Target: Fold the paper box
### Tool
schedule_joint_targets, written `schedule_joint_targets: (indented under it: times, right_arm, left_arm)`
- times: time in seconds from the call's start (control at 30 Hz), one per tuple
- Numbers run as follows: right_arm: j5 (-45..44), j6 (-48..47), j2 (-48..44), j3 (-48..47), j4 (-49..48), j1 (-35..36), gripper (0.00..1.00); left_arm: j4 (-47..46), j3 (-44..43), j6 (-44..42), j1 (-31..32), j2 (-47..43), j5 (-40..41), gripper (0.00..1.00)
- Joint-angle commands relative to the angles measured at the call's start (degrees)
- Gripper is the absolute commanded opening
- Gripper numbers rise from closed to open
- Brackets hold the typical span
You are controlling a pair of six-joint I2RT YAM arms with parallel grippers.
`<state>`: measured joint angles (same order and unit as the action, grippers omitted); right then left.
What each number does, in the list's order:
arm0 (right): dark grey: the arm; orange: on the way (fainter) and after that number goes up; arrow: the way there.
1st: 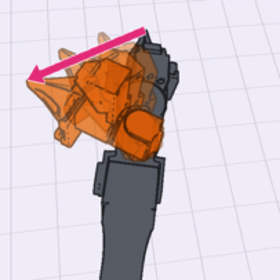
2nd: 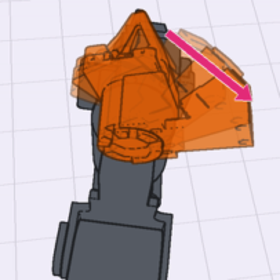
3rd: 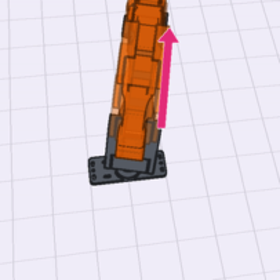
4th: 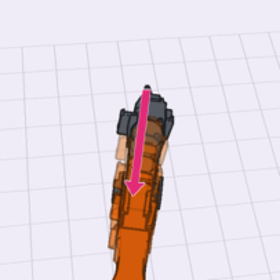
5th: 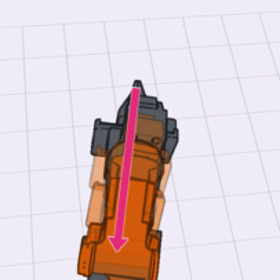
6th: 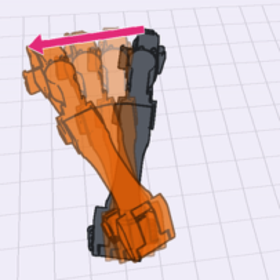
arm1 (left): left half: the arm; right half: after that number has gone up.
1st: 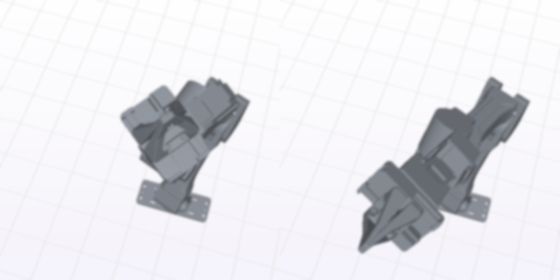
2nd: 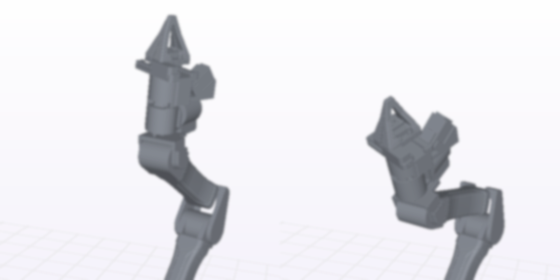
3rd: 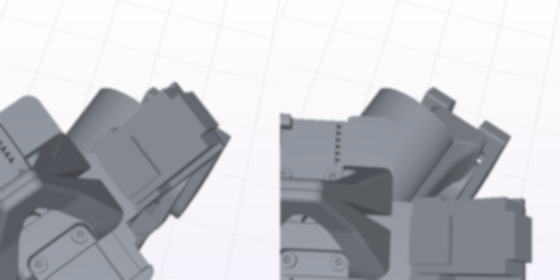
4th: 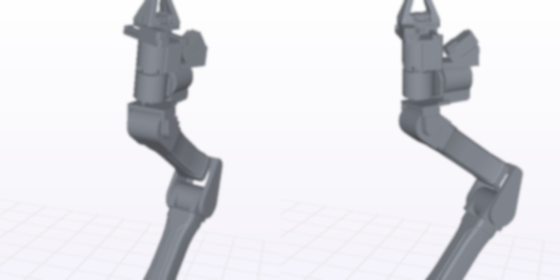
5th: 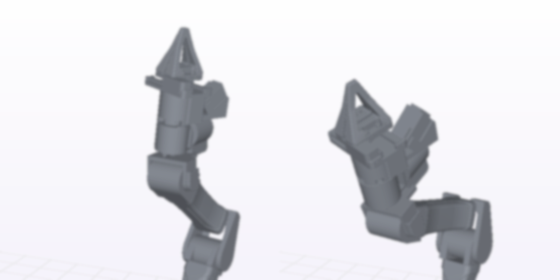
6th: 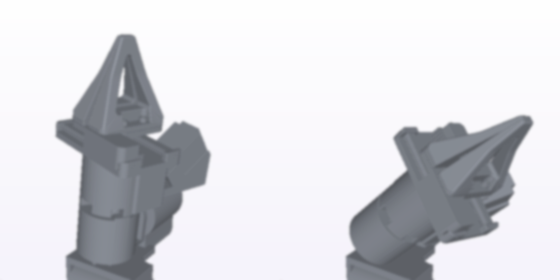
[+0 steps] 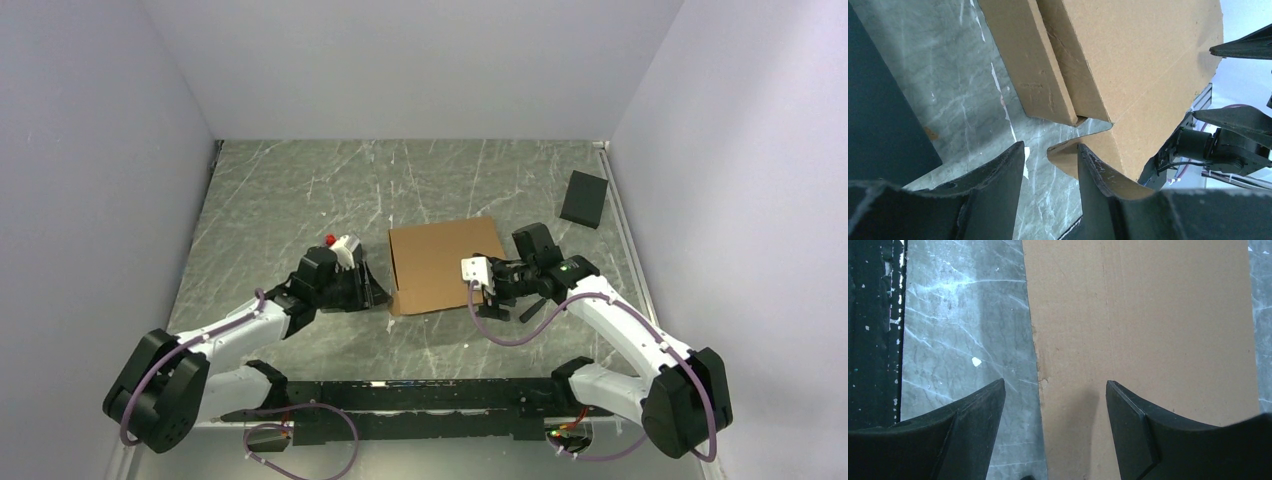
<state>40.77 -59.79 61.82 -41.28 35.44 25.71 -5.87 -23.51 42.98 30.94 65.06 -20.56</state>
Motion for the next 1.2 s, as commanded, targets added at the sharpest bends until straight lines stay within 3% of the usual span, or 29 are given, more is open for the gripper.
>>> schedule_joint_targets:
  times: [0.0,0.8,0.93,1.17]
  right_arm:
    - [-0.06,0.43,0.79,0.06,-1.87,0.55,0.77]
    - [-0.7,0.94,2.61,-0.27,-1.56,1.43,0.77]
    - [1.73,2.34,2.65,-2.53,1.08,1.43,0.84]
    - [14.12,6.51,1.55,-9.28,6.25,-2.48,0.98]
  left_arm:
    - [-3.11,-0.94,0.85,-0.03,1.3,-2.67,0.48]
    - [-5.68,-1.11,1.34,-0.02,7.07,-5.72,0.47]
    - [-3.34,-1.42,0.79,-0.05,5.47,-5.28,0.47]
    - [8.5,-2.66,-1.03,-0.35,-5.32,-1.58,0.51]
